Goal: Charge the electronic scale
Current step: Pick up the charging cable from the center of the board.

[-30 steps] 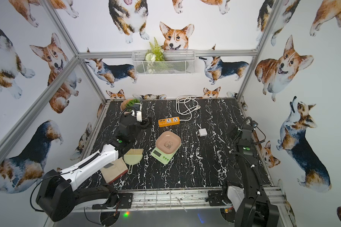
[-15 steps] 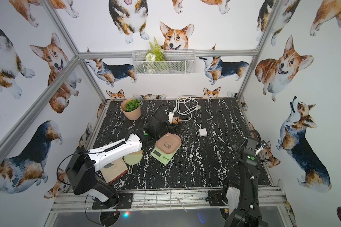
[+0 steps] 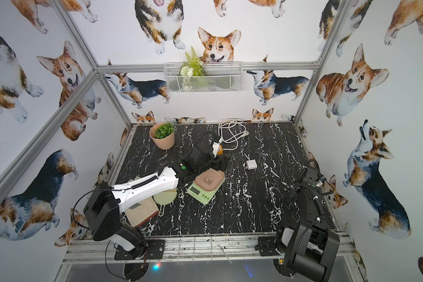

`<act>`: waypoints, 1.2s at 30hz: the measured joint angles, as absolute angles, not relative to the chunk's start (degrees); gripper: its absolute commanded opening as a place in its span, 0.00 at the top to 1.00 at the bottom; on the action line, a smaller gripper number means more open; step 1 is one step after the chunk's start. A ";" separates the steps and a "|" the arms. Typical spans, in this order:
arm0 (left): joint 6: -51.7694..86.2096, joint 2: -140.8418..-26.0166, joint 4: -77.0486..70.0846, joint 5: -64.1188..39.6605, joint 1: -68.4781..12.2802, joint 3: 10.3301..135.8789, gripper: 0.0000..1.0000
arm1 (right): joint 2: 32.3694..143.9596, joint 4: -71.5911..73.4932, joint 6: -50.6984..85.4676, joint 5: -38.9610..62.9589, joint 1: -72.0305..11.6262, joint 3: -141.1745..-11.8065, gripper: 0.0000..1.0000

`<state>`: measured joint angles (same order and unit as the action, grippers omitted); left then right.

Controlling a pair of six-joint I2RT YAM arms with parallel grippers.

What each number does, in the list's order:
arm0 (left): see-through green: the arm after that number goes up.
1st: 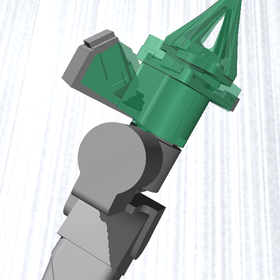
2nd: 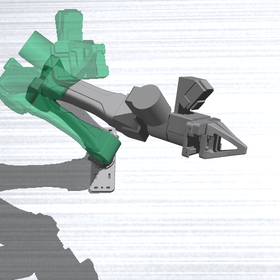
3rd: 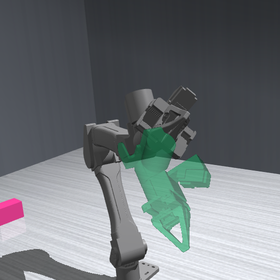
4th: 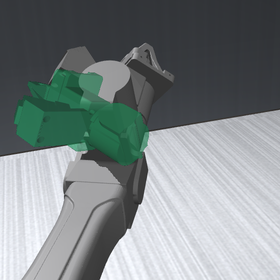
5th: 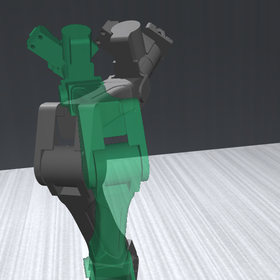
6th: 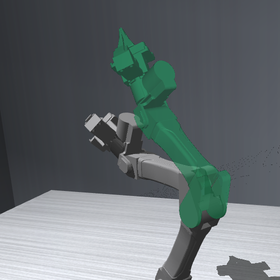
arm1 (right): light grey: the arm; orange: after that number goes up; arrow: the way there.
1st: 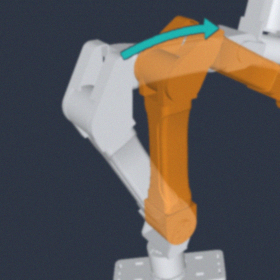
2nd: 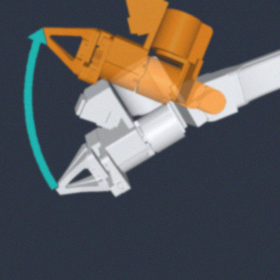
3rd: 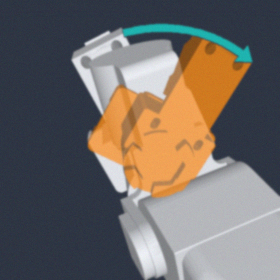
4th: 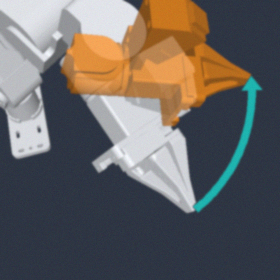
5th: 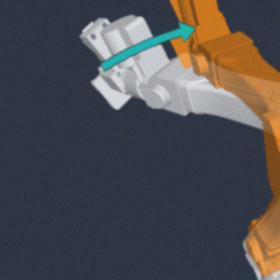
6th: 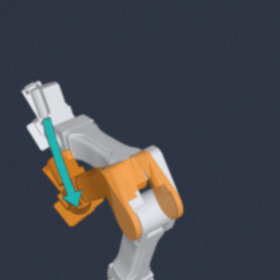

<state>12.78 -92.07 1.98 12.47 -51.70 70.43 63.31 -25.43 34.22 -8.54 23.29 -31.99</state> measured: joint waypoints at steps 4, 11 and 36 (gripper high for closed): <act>12.95 -92.03 2.07 12.29 -51.77 69.76 0.00 | 66.37 -23.77 32.97 -5.69 23.38 -32.67 0.86; 13.04 -91.90 2.44 12.60 -51.77 68.66 0.00 | 65.80 -22.76 32.71 0.95 23.40 -33.85 1.00; 21.28 -96.62 -9.21 -16.12 -48.01 68.90 0.22 | 51.72 -15.81 58.22 29.54 2.90 -37.63 1.00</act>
